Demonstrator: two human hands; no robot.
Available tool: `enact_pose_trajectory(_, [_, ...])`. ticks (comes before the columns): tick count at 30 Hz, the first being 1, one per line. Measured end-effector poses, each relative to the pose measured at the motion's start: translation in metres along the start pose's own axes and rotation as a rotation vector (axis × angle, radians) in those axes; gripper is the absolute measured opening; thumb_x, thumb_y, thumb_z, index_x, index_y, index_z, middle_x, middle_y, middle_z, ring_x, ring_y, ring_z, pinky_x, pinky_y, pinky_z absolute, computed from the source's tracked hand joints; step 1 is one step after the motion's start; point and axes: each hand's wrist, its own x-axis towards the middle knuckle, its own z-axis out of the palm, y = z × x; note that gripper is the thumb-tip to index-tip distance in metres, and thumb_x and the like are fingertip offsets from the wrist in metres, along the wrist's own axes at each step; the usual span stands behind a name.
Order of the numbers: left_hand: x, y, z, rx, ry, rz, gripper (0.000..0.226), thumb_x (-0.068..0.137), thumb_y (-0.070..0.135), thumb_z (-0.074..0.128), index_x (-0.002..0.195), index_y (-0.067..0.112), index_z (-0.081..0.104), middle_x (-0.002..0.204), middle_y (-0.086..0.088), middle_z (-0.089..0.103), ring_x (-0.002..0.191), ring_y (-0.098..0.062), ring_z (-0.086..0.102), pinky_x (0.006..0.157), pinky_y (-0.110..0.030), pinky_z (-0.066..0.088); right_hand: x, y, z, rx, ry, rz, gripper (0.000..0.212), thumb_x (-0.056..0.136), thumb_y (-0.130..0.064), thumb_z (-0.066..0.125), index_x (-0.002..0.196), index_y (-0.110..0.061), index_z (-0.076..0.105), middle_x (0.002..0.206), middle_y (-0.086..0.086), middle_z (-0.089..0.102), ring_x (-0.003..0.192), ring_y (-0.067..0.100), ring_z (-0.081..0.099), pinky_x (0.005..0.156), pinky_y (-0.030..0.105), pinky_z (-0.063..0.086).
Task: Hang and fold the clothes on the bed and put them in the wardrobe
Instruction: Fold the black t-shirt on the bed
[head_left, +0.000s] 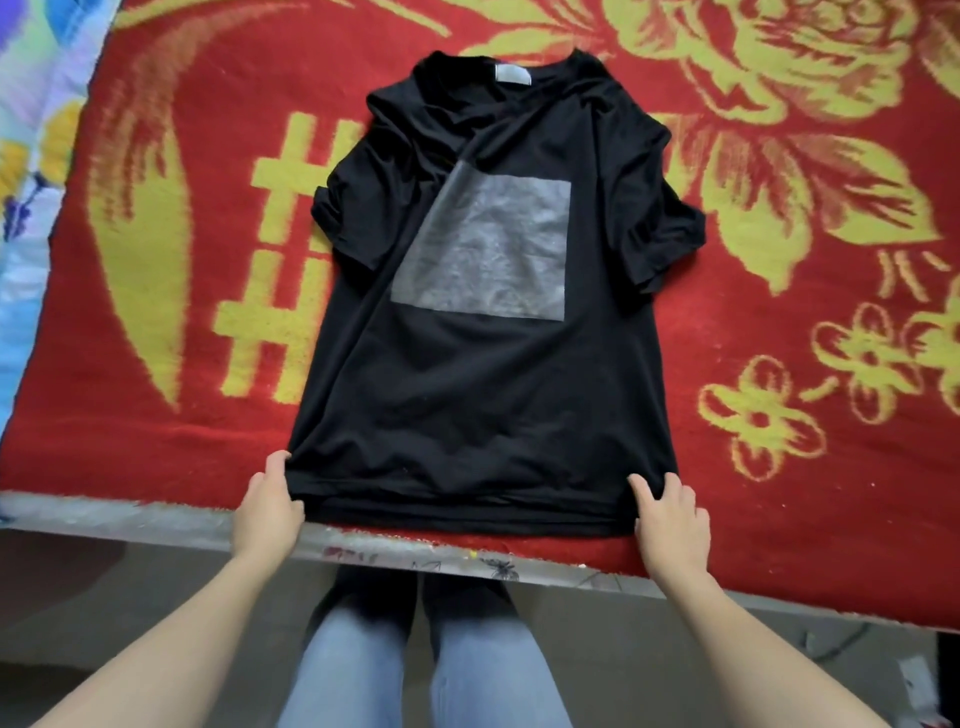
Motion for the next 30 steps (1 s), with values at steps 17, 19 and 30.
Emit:
enact_pose_trajectory(17, [-0.033,-0.058,-0.019,0.167,0.083,0.629,0.066,0.050,-0.019,0.078,0.090,0.020,0.042,0.092,0.001,0.040,0.047,-0.028,0.059,0.036,-0.029,0.041,-0.036,0.029,0.013,-0.143,-0.189,-0.069,0.038,0.086,-0.006,0.041,0.120,-0.023,0.044,0.118,0.001,0.045,0.106,0.022,0.042,0.072,0.028,0.029])
enact_pose_trajectory(19, [-0.032,-0.066,-0.016,0.193,0.043,0.588,0.061,0.055,-0.017,0.076,0.091,0.020,0.043,0.089,0.000,0.043,0.050,-0.030,0.059,0.038,-0.031,0.041,-0.035,0.029,0.012,-0.168,-0.236,-0.057,0.035,0.089,-0.009,0.037,0.120,-0.023,0.045,0.120,0.001,0.046,0.111,0.021,0.041,0.080,0.029,0.032])
enact_pose_trajectory(30, [-0.003,-0.001,-0.027,0.556,-0.164,0.252,0.030,0.090,0.029,0.046,0.116,0.037,0.060,0.144,0.000,0.031,0.127,-0.021,0.032,0.095,-0.033,0.035,0.027,-0.013,-0.055,-0.088,-0.394,-0.087,0.020,0.090,-0.012,0.034,0.104,-0.018,0.046,0.113,0.002,0.061,0.104,0.025,0.058,0.078,0.033,0.036])
